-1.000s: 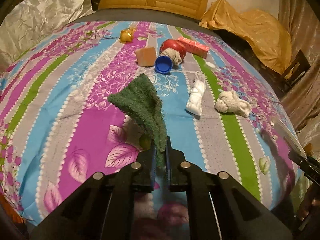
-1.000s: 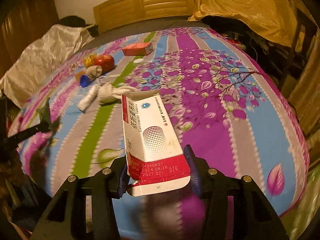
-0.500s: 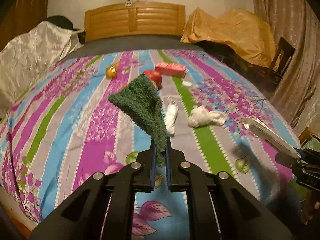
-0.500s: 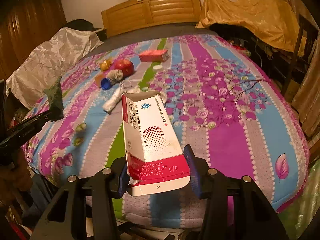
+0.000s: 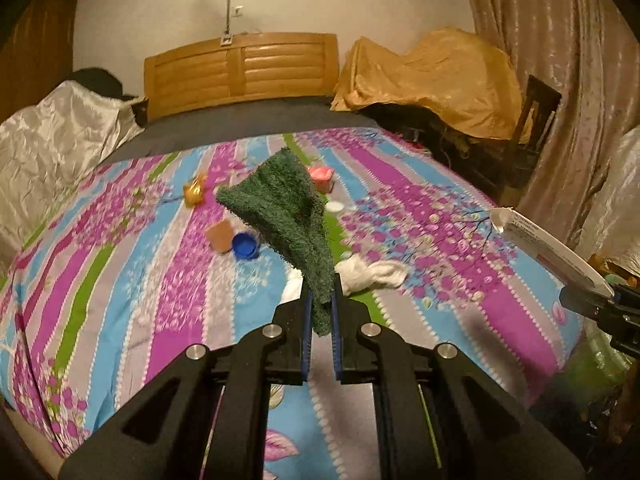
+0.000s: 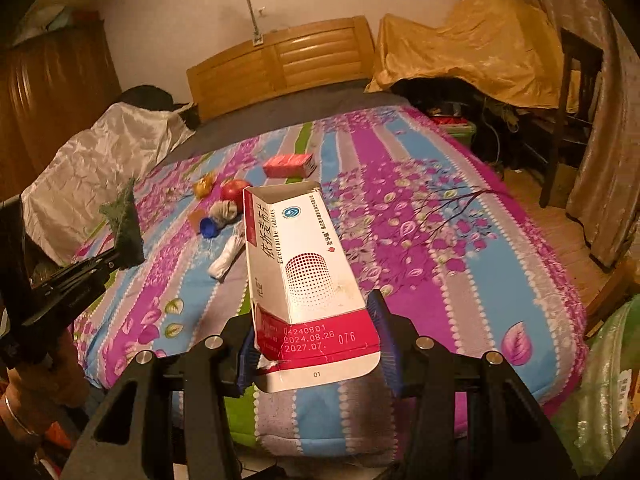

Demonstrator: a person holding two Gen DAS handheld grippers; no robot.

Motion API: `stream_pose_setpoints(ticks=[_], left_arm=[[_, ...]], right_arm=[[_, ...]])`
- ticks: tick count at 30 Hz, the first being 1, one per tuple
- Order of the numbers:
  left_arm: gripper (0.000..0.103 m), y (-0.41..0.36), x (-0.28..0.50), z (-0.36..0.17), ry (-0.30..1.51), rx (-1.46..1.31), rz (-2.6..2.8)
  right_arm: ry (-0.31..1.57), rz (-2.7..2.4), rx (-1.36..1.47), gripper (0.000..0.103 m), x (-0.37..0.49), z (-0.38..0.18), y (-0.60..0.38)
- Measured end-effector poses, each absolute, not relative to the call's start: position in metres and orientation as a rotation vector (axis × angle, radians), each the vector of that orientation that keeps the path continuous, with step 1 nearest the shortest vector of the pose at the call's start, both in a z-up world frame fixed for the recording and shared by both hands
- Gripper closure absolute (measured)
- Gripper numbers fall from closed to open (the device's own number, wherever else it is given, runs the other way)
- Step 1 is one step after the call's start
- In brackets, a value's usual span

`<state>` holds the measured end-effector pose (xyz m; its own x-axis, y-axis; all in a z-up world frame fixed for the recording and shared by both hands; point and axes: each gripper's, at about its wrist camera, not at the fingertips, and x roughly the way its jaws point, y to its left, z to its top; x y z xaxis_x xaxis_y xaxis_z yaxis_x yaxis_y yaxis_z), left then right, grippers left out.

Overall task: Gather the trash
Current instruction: 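Carry the green pad and white-red medicine box over to the green bin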

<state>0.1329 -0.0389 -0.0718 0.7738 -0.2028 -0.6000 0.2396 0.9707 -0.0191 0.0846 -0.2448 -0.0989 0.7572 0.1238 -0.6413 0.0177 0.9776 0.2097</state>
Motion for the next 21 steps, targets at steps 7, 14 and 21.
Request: stream_pose_setpoints(ticks=[7,14,21], left_arm=[[0.097,-0.077,0.137,-0.051,0.614,0.113,-0.271],[0.097,-0.113,0.139,-0.036,0.595,0.156,-0.306],[0.097,-0.152,0.138,-0.02,0.56,0.192,-0.367]], right_arm=[[0.667,0.003,0.218,0.052,0.068,-0.081,-0.264],[0.613,-0.062,0.228,0.052,0.051,-0.061,-0.29],[0.555,-0.141,0.246,0.052,0.029,-0.041,-0.326]])
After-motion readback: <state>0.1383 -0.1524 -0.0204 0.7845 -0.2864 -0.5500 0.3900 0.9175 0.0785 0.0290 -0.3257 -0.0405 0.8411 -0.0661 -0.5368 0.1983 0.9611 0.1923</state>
